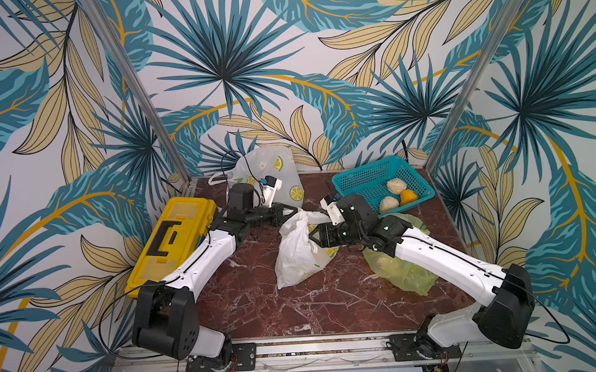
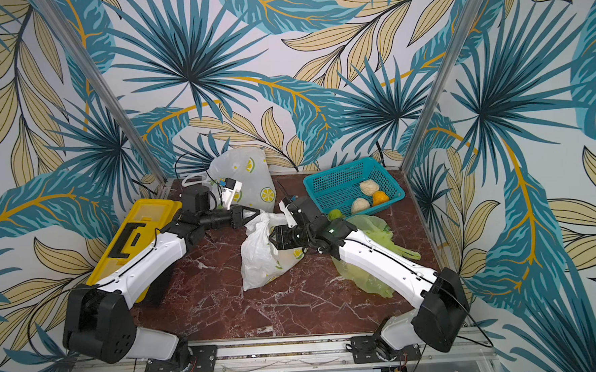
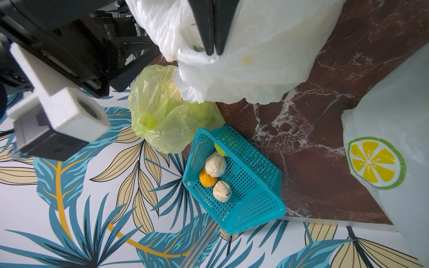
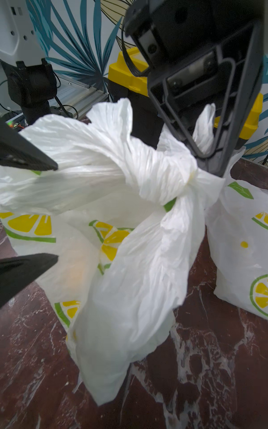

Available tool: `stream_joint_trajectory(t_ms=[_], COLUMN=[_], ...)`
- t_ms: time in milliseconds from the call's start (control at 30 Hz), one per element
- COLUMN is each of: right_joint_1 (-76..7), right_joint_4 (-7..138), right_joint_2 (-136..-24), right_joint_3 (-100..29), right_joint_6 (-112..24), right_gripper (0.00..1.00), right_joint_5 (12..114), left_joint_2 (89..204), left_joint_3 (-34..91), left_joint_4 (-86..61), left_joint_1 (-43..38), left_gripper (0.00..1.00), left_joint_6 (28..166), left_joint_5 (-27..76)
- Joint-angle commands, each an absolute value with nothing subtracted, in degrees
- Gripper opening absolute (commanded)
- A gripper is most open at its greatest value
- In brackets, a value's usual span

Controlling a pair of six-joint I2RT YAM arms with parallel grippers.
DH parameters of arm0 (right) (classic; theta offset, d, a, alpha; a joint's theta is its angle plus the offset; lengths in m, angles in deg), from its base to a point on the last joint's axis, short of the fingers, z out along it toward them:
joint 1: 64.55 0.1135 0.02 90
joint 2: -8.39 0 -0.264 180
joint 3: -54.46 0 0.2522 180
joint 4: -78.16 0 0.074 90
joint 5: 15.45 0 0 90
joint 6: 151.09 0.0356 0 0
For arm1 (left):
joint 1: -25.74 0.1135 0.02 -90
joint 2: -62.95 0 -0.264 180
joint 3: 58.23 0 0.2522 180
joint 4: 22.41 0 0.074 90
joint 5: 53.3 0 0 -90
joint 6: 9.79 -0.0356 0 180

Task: Place the pears into plastic bags & tie knots
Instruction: Tie the plastic bag at the center of the board.

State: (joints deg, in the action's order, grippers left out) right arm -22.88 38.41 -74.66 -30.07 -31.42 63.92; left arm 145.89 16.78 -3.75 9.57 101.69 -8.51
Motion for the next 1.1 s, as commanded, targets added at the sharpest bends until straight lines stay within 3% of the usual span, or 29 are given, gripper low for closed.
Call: stream_joint_trajectory(t_ms=[0,200,367,600,1067], right_joint_1=[-22.5,-22.8,-25.0,-27.9,-35.8], right_joint_4=[39.3,37.2,29.4,21.9,29.9], right_joint_2=[-78.4,-79.2,-72.3,-67.4,-67.4], right_joint_3=[-30.1,-30.7,-26.8,-21.2,-11.9], right_joint_6=[-30.7,-31.9,-35.1,-37.6,-34.5], right_gripper=[0.53,0.17,0.0,0.0,0.0], right_joint_5=[61.7,65.4,70.9,79.4,73.1], left_joint_2=[145.7,144.4,139.2,139.5,143.9], left_joint_3=[17.3,16.5,14.0,12.4,7.9], left_joint_4=[-4.9,-4.8,-4.7,-4.6,-4.6], left_joint_1=[9.1,10.7,17.8,19.9,20.9], left_gripper=[0.0,0.0,0.0,0.0,0.0], left_joint_6=[101.8,102.5,103.0,102.5,102.3], left_joint_5=[-8.9,-7.9,-7.3,-7.8,-5.6])
